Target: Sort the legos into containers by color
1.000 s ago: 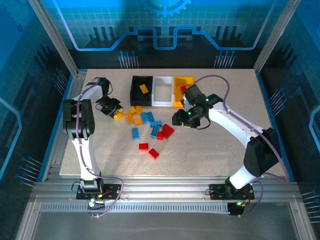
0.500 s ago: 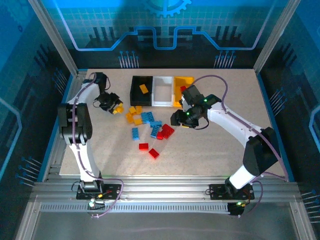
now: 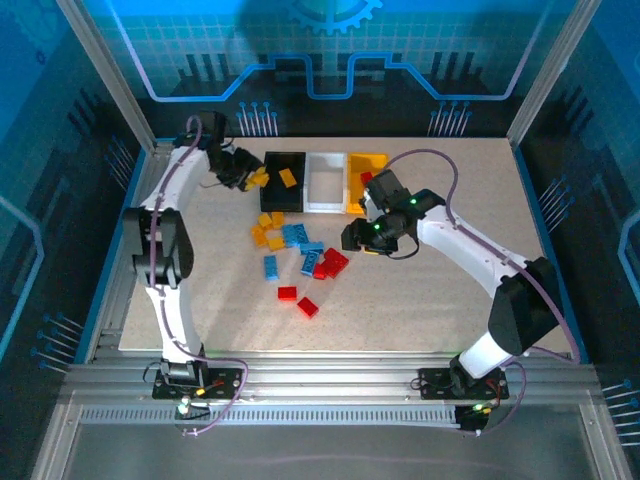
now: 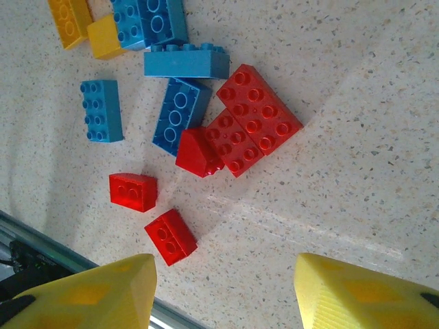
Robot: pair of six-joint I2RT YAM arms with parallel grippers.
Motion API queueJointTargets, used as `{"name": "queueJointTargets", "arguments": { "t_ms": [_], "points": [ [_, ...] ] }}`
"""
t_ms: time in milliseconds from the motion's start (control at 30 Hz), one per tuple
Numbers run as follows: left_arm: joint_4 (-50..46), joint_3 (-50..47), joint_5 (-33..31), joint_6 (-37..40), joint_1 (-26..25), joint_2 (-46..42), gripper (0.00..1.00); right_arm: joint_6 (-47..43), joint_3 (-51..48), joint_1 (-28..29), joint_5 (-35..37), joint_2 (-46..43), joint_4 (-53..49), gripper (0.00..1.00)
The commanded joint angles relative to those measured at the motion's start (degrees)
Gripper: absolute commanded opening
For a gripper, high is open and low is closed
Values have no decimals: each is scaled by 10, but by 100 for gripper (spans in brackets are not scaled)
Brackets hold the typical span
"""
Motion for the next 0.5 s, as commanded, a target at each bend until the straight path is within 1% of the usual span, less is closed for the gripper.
{"name": "queueJointTargets", "arguments": {
  "t_ms": [0,100,200,300,467],
  "points": [
    [-1,61,22,-21,-17,60,39,1,-10,7,9,-30,-14,57],
    [-11,112,20,-19,-23,101,42,5,-18,6,15,-43,-18,57],
    [-16,144,21,-20,-25,129,45,8,-24,6,19,-54,-21,57],
    [-15,160,21,-17,-25,136,54,11,-32,6,24,-63,-21,57],
    [-20,168,27,-9,-25,130,64,5,-33,4,24,-61,-20,57]
  ]
}}
